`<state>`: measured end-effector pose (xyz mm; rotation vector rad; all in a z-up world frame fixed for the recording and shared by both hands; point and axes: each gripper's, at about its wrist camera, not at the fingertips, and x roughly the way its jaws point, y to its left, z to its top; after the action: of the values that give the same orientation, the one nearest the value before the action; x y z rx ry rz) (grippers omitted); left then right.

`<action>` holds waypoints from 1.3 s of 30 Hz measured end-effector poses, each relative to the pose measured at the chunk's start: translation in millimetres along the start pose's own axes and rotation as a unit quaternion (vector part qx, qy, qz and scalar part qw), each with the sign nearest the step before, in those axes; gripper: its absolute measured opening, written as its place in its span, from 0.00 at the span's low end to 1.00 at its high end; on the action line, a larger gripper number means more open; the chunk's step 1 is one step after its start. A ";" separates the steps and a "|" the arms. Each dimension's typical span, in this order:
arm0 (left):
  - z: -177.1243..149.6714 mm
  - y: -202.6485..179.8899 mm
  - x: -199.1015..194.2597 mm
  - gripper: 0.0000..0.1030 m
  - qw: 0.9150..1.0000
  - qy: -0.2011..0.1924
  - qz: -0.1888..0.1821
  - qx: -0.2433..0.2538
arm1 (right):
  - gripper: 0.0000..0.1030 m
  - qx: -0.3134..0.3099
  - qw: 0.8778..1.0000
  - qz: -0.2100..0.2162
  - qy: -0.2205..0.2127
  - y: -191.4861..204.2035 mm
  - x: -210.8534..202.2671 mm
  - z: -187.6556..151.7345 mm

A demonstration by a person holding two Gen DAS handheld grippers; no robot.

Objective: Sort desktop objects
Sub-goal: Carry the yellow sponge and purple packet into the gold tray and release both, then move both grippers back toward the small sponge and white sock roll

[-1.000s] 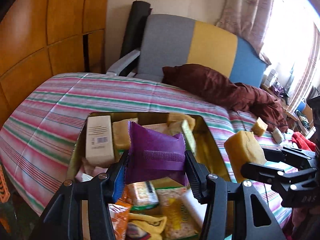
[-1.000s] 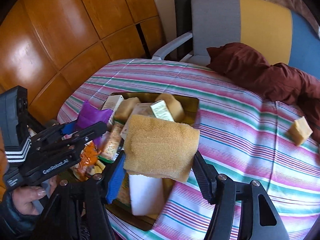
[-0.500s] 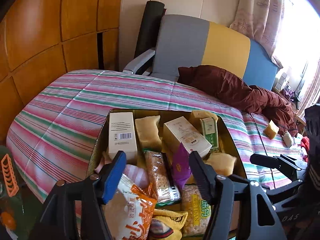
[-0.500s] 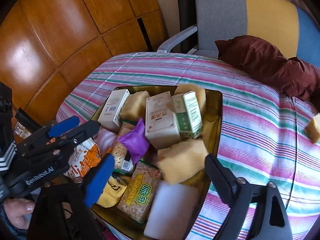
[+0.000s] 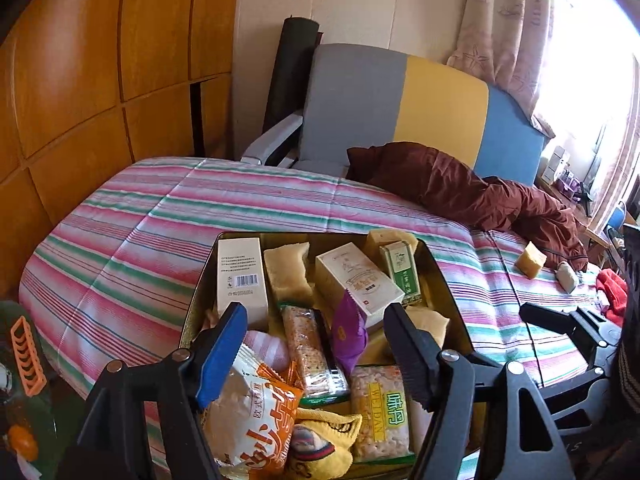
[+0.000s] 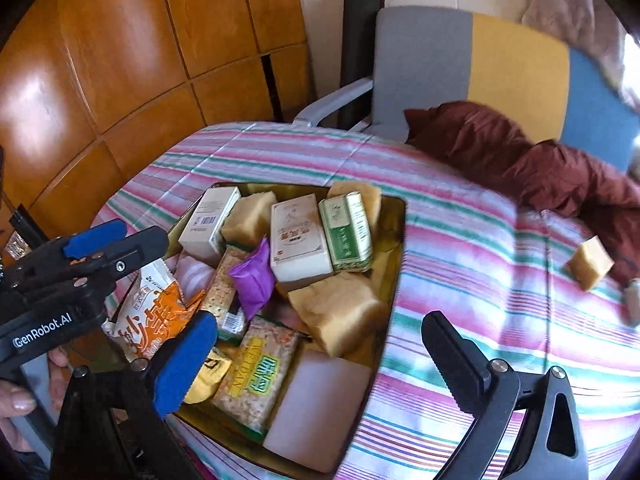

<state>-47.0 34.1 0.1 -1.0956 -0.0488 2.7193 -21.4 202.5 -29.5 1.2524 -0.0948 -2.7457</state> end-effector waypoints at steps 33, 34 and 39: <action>8.2 -112.8 -0.4 0.78 0.991 0.003 -0.070 0.114 | 0.92 0.097 0.986 -0.131 -0.033 -192.7 -94.2 -11.1; 8.2 -117.8 1.9 0.78 0.990 0.006 -0.073 0.119 | 0.90 0.103 0.985 -0.134 -0.031 -200.8 -94.9 -11.4; 6.7 -146.5 15.5 0.78 0.985 0.028 -0.078 0.150 | 0.86 0.128 0.980 -0.153 -0.010 -241.9 -92.0 -16.1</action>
<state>-36.1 180.8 10.2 -1.0310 0.2645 2.4540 30.0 454.5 2.7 1.4078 -0.2876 -3.0890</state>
